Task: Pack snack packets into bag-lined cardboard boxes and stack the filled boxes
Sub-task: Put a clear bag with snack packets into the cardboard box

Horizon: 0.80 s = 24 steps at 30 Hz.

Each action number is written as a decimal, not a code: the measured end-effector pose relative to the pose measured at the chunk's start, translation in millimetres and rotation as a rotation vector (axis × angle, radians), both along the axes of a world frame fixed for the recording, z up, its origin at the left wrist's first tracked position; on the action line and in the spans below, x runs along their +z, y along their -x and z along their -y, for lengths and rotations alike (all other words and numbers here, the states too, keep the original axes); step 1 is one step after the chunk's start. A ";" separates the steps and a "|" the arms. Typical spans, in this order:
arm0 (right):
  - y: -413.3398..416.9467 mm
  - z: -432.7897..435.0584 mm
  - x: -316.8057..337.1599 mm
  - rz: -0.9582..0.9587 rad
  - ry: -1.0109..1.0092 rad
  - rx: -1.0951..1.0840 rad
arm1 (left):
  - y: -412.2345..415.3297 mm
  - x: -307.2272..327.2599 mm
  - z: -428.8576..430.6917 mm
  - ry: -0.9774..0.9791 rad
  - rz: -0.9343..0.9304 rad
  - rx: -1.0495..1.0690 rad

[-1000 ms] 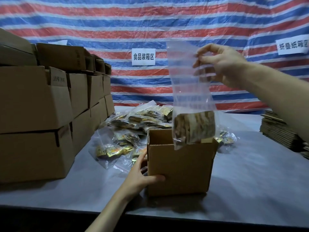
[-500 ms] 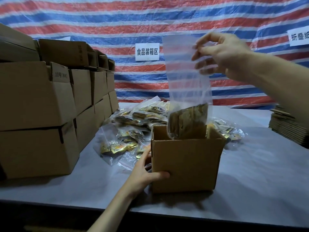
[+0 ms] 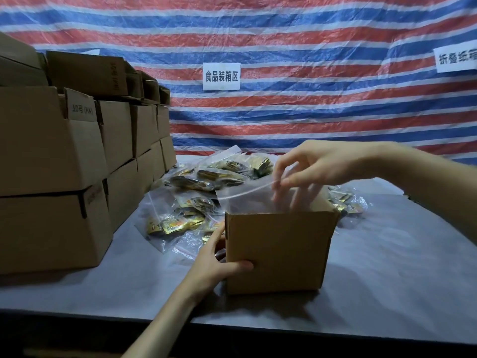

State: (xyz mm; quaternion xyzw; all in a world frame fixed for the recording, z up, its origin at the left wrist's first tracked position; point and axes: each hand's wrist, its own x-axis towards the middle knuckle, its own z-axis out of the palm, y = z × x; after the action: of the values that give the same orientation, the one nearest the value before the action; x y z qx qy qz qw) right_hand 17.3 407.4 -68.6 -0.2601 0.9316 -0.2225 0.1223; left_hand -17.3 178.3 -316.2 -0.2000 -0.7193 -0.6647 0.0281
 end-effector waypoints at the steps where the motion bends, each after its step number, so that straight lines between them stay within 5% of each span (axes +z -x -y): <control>1: -1.1 -2.6 0.6 0.001 0.008 0.011 | -0.3 0.4 0.2 0.004 0.000 0.002; 5: 0.1 -16.4 1.4 0.052 0.115 -0.013 | 0.2 0.3 -0.3 0.017 -0.011 0.017; 9: 7.3 -33.0 -10.4 0.334 0.234 0.004 | -0.7 0.9 0.4 0.041 -0.008 0.011; 12: 15.9 -40.3 -21.3 0.407 0.301 -0.165 | -1.3 1.2 0.9 0.060 -0.004 -0.007; 24: 20.7 13.9 -61.2 -0.364 -0.444 -0.330 | 4.1 -5.4 2.1 0.071 -0.001 -0.005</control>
State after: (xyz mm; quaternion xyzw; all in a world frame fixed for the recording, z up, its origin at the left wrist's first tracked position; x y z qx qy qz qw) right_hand -3.4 393.5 -129.7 -0.1081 0.9935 0.0192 -0.0304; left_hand -21.4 176.2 -321.6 -0.2031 -0.7420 -0.6386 0.0196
